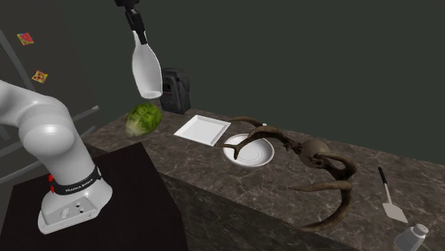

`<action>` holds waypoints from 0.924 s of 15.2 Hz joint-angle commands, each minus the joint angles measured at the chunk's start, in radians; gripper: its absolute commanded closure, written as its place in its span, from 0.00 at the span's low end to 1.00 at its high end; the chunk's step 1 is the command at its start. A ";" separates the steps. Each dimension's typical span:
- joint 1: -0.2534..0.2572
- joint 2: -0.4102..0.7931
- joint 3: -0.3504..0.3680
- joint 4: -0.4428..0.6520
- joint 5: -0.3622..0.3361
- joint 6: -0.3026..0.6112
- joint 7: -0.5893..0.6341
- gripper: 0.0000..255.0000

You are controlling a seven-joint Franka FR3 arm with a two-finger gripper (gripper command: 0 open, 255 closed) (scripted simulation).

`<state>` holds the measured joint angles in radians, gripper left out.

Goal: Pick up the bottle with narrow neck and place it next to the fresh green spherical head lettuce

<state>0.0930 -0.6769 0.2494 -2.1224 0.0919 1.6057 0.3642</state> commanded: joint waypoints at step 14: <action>0.046 0.090 0.336 0.164 0.109 -0.038 0.371 1.00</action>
<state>0.1400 -0.6047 0.5568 -1.9880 0.1977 1.5762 0.7032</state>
